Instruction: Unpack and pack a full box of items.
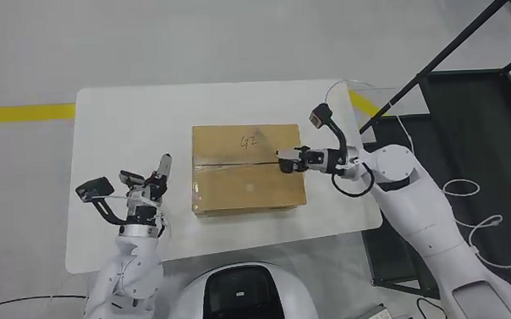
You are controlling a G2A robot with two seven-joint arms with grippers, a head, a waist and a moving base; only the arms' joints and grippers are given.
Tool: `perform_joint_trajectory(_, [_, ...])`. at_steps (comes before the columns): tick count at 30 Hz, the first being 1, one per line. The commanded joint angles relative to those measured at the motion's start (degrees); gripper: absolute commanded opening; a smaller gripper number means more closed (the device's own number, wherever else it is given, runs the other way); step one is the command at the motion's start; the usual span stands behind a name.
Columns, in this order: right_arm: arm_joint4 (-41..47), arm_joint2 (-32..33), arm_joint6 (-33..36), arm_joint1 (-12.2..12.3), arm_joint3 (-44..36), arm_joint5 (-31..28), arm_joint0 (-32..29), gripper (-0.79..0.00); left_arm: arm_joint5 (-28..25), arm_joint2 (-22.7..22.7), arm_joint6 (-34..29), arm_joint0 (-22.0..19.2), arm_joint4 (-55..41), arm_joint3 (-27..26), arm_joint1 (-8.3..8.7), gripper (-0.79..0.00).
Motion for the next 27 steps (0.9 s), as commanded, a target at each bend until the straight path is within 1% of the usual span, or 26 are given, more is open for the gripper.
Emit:
perform_joint_trajectory(1, [-0.65, -0.86, -0.02, -0.16, -0.35, 0.03, 0.65, 0.0, -0.96, -1.51, -0.49, 0.23, 1.48, 1.21, 0.26, 0.0])
perform_joint_trajectory(4, [-2.04, -2.28, -0.68, -0.43, -1.43, 0.58, 1.46, 0.0, -0.68, -2.86, 0.84, 0.43, 1.62, 2.51, 0.31, 0.0])
perform_joint_trajectory(8, [-3.85, -5.02, -1.79, -0.97, -2.83, 2.65, 2.84, 0.0, -0.45, -3.58, 3.53, 0.77, 0.5, 4.14, 0.16, 0.0])
perform_joint_trajectory(11, [-2.92, -7.55, -2.01, -1.64, -2.45, 4.15, 4.49, 0.0, -0.45, -3.58, 3.53, 0.77, 0.5, 4.14, 0.16, 0.0])
perform_joint_trajectory(22, [-2.92, -7.55, -2.01, -1.64, -2.45, 4.15, 4.49, 0.0, -0.45, -3.58, 3.53, 0.77, 0.5, 4.14, 0.16, 0.0])
perform_joint_trajectory(24, [-2.25, -8.07, -2.41, -1.79, -3.99, 4.57, 4.21, 0.0, -0.45, -3.58, 3.53, 0.77, 0.5, 4.14, 0.16, 0.0])
perform_joint_trajectory(27, [-2.64, -9.19, -2.52, -2.11, -5.61, 5.7, 5.41, 0.0, -0.45, -3.58, 3.53, 0.77, 0.5, 4.14, 0.16, 0.0])
